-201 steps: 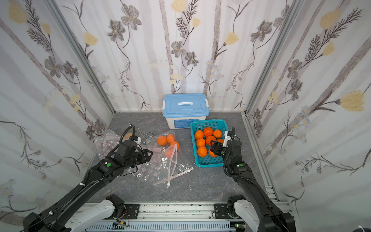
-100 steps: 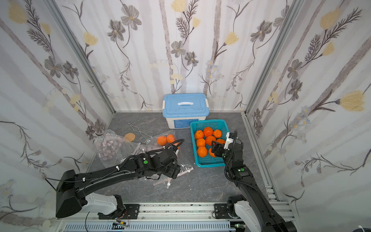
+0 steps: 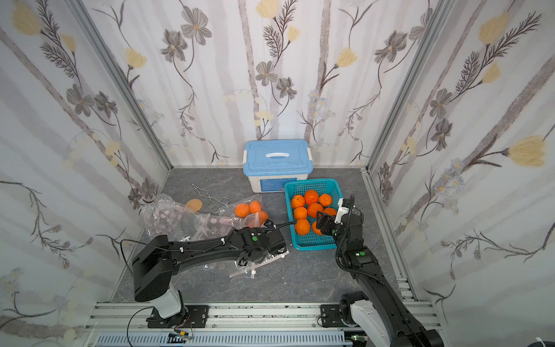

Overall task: Open the zip-top bag and take out the orange
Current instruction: Pick up the zipper food storage bag, then place the zipper food storage bag in the zipper food storage bag.

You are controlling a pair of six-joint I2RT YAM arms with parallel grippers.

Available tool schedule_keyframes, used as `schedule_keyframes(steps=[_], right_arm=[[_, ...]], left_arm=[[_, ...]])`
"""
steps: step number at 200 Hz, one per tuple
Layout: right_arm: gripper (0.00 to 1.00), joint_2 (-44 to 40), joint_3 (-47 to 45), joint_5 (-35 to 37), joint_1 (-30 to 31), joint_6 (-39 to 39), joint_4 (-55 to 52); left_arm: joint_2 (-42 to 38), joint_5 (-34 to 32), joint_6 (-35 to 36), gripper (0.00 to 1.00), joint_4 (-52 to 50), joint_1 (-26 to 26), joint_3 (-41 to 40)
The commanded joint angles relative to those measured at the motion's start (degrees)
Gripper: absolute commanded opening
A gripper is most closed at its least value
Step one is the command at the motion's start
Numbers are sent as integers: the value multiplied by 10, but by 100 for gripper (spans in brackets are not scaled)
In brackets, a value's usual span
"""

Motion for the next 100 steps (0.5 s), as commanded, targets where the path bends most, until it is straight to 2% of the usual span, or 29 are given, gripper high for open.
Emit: schedule_keyframes(steps=[1,15,23,54,73,87,100], right_arm=[[78,4,-2,-4,0,0,27],[78,5,-1,-5,0,0,28],[78,5,-1,-5,0,-1,29],[78,4,-1,-8,0,-3,30],[78,7,-3,-10,0,-3,35],[78,10,-3,-13,0,-3,37],[78,13,-3,-15,0,-3,40]], left_arm=[[-16,-64,11,25,-50,7,24],[-31,-76,23,8,-72,22,43],[-41,-80,33,4,-82,35,52],[-98,-102,69,1,-128,109,99],[-136,-116,115,0,-128,162,129],[-151,-142,158,0,-131,199,160],[-160,-203,219,0,-110,219,179]])
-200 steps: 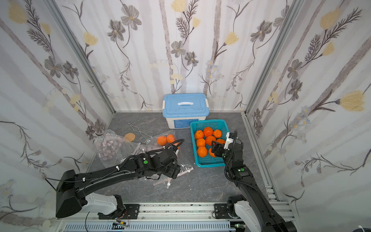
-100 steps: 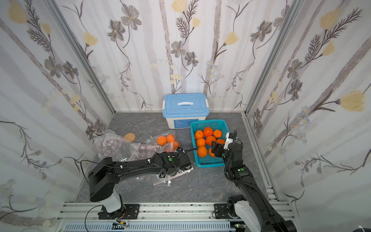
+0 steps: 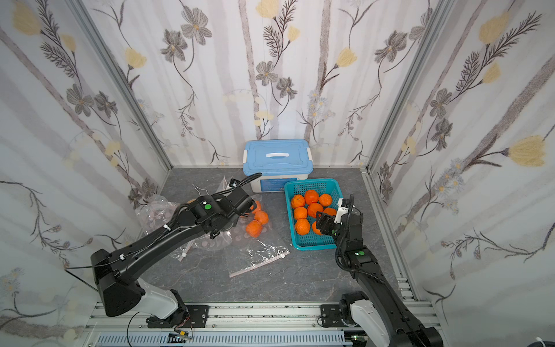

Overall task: Open the zip-top bag and take out the orange
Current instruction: Place the zipper food storage bag in the zipper food storage bag.

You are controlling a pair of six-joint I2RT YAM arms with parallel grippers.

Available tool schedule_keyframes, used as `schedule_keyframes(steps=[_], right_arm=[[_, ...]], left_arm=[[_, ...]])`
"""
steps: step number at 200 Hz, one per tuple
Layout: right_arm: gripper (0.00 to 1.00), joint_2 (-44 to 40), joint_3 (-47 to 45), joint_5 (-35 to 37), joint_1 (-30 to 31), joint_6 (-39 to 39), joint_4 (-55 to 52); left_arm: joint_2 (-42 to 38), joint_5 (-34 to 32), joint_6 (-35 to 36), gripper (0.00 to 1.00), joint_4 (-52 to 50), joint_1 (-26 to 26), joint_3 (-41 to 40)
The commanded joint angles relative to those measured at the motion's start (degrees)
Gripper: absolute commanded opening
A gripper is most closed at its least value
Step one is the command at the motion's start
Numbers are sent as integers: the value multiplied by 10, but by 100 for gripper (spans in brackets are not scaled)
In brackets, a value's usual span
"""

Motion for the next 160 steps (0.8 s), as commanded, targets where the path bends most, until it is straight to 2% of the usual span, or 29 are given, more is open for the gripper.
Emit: schedule_keyframes(steps=[1,18,28,39,59,77,89,101,109,113,127,133,145,160], right_arm=[[78,5,0,-10,0,-3,30],[78,8,2,-14,0,-2,31],[78,9,3,-16,0,-2,32],[78,9,3,-17,0,-2,31],[78,6,0,-18,0,-1,31],[78,6,0,-21,0,0,30],[78,5,1,-24,0,1,30],[78,2,1,-25,0,1,29],[78,-1,1,-27,0,1,29],[78,-3,1,-29,0,1,29],[78,-11,4,-43,1,3,28],[78,-14,4,-51,2,5,30],[78,-20,4,-67,7,5,35],[77,-25,7,-76,24,3,39]], left_arm=[[-16,-101,118,0,0,36,32],[-33,-174,268,0,97,56,19],[-48,-219,394,0,218,70,-15],[-66,-238,524,0,345,87,-55],[-93,-199,682,0,510,126,-105],[-100,-134,732,0,537,164,-142],[-83,-118,715,0,511,188,-155],[-55,-96,646,1,407,200,-152],[-32,-76,582,13,332,206,-146],[-19,-65,547,22,290,209,-142],[20,-21,417,71,183,219,-120],[32,-5,365,84,150,222,-108],[50,24,280,99,96,222,-84],[56,95,211,100,44,228,-61]])
